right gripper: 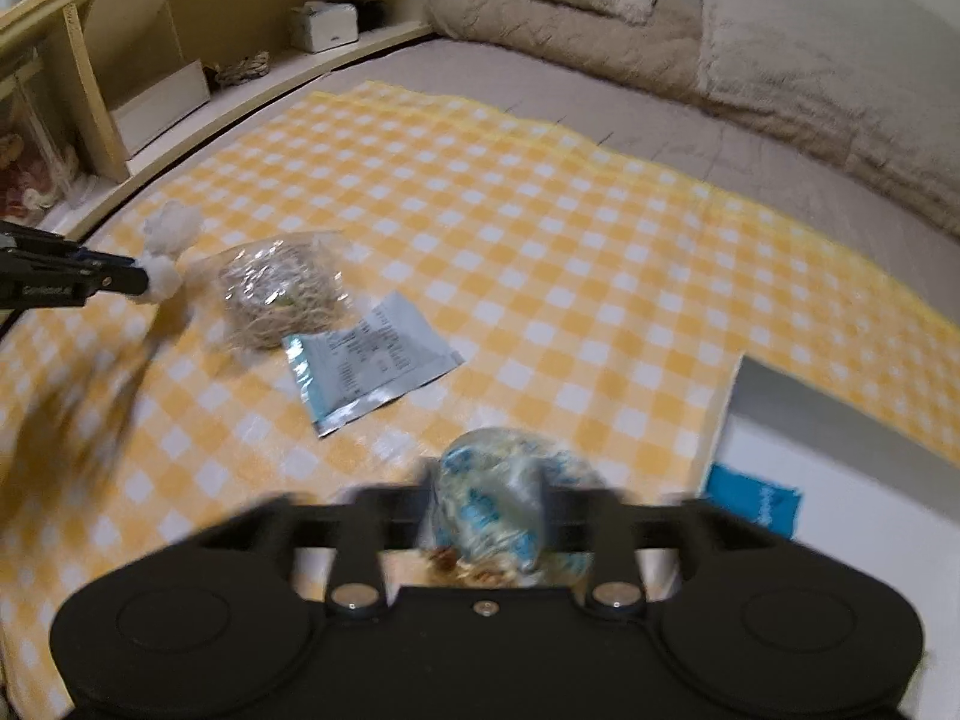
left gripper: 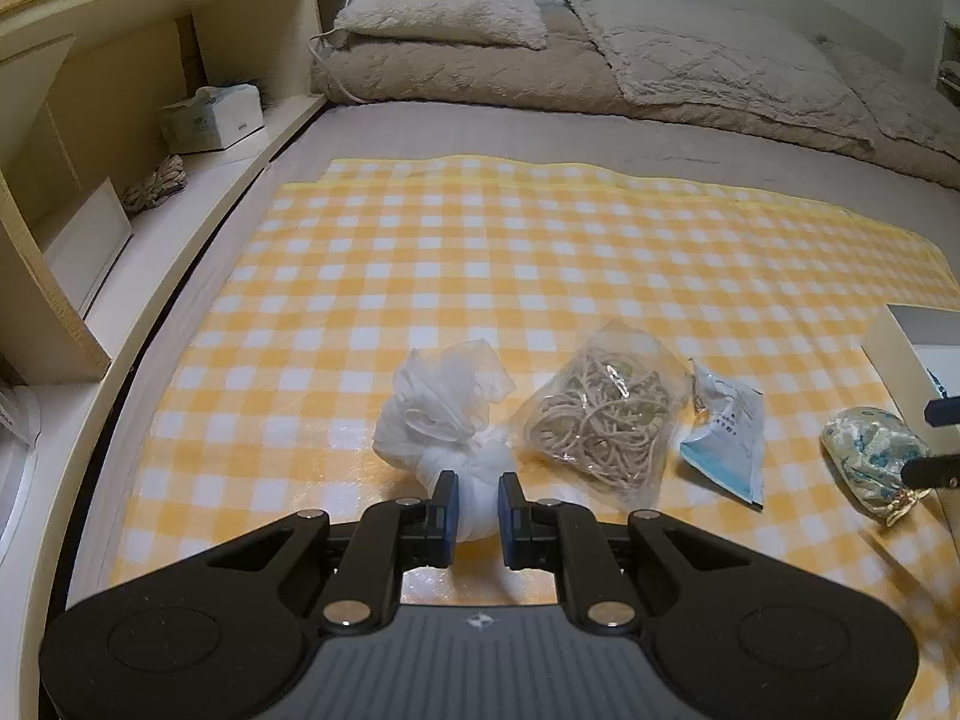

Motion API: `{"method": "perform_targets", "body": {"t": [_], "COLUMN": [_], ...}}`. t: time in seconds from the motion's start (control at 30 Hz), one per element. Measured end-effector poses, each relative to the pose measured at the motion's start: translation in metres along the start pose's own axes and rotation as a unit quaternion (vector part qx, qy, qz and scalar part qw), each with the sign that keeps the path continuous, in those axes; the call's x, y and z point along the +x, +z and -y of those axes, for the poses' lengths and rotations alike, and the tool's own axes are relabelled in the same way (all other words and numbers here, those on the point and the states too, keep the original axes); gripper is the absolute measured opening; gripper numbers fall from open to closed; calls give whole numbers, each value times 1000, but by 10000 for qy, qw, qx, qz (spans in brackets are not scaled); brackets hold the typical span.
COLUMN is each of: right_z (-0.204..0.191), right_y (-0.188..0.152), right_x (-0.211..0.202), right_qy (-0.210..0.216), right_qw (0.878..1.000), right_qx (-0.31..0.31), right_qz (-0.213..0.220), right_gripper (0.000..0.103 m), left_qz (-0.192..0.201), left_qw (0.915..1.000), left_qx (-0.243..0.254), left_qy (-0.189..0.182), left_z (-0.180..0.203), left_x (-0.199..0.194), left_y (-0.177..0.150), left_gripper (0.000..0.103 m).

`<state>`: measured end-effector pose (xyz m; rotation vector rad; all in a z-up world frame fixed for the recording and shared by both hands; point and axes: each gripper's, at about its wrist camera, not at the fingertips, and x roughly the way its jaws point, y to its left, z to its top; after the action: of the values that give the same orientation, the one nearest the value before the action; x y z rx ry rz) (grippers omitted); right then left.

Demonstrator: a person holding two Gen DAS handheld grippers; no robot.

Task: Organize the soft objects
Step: 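Lift the cotton bundle and floral pouch and carry both toward the tray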

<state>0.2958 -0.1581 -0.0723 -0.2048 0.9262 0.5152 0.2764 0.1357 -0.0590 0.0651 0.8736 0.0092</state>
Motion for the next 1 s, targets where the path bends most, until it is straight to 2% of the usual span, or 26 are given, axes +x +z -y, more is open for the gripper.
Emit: {"method": "perform_targets", "body": {"t": [0.23, 0.27, 0.4, 0.5, 0.53, 0.73, 1.0], "right_z": [-7, -7, -8, -11, -12, -15, -20], "right_y": [-4, -4, -4, -4, -3, 3, 5], "right_x": [25, 28, 32, 28, 25, 7, -24], "right_qy": [-300, -357, -467, -535, -535, -499, -586], "right_qw": [9980, 9974, 9955, 9949, 9951, 9968, 9967], "right_qx": [-285, -316, -410, -562, -587, -583, -507], "right_qz": [-473, -534, -712, -647, -587, -239, 256], "right_gripper": [65, 61, 33, 17, 16, 13, 13], "left_qz": [-27, -28, -25, -1, 15, 167, 562], "left_qw": [10000, 10000, 10000, 9999, 9999, 9996, 9978], "left_qx": [-34, -37, -63, -105, -125, -208, -342], "left_qy": [6, 5, 17, 40, 49, 92, 3], "left_z": [-2, -2, -2, -2, -3, -4, 3], "left_x": [4, 4, 4, 3, 2, -12, -43], "left_y": [1, 1, 1, 2, 2, 3, 9], "left_gripper": [15, 15, 15, 15, 15, 15, 15]}}
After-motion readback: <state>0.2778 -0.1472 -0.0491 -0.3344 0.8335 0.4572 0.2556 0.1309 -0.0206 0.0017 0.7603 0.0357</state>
